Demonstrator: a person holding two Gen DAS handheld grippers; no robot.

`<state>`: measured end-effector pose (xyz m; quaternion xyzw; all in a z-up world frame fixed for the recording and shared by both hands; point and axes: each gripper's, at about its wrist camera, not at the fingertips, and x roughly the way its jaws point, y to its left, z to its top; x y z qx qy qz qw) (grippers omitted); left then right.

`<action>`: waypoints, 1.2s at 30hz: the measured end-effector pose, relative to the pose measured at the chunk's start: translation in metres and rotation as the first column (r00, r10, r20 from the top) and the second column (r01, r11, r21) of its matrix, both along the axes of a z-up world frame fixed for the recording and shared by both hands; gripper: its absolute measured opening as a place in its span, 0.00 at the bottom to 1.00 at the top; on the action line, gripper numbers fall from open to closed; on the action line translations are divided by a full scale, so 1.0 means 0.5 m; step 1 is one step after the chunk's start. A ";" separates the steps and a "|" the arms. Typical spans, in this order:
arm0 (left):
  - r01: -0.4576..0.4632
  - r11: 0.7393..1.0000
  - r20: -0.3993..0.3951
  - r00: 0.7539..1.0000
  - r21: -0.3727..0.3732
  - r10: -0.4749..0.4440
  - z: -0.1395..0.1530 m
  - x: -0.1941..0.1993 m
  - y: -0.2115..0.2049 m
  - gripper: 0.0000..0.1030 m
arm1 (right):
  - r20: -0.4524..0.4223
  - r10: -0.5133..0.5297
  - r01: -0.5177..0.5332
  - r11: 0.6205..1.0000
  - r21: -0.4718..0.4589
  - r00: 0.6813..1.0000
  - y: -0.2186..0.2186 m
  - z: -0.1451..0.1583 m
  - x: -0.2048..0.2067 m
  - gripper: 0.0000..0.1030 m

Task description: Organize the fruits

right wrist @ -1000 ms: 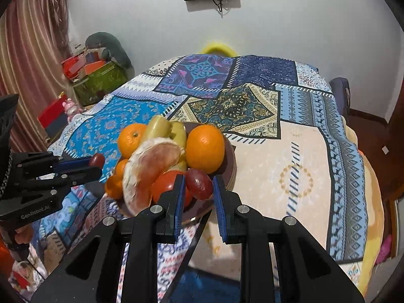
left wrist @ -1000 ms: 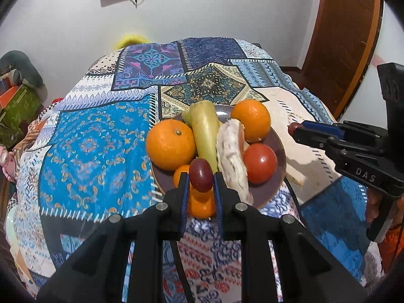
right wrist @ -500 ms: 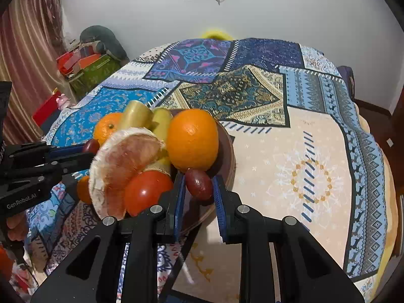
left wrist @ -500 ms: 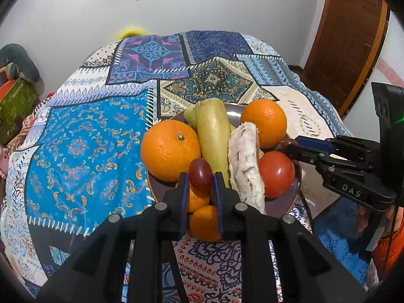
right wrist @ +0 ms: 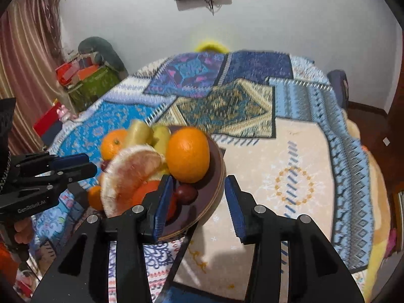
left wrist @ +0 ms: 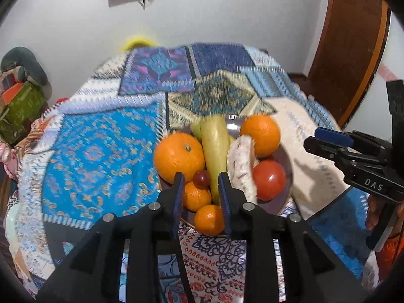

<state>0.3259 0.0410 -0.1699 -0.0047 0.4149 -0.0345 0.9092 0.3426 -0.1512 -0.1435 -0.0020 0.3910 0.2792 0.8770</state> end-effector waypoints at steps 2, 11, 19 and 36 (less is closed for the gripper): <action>-0.024 1.000 0.050 0.998 -0.007 0.024 0.040 -0.026 0.002 0.26 | 0.038 -0.013 0.013 1.000 0.012 0.999 -0.009 0.036 -0.018 0.38; -0.078 0.997 0.297 0.951 -0.028 0.083 0.238 -0.191 -0.013 0.26 | 0.243 -0.060 0.039 0.995 0.090 0.968 -0.040 0.223 -0.149 0.38; -0.087 0.996 0.502 0.860 -0.032 0.092 0.372 -0.372 -0.037 0.28 | 0.415 -0.085 0.014 0.985 0.171 0.906 -0.050 0.356 -0.318 0.38; -0.115 0.993 0.654 0.751 -0.008 0.093 0.437 -0.548 -0.072 0.78 | 0.569 -0.197 0.072 0.969 0.235 0.798 -0.046 0.419 -0.476 0.84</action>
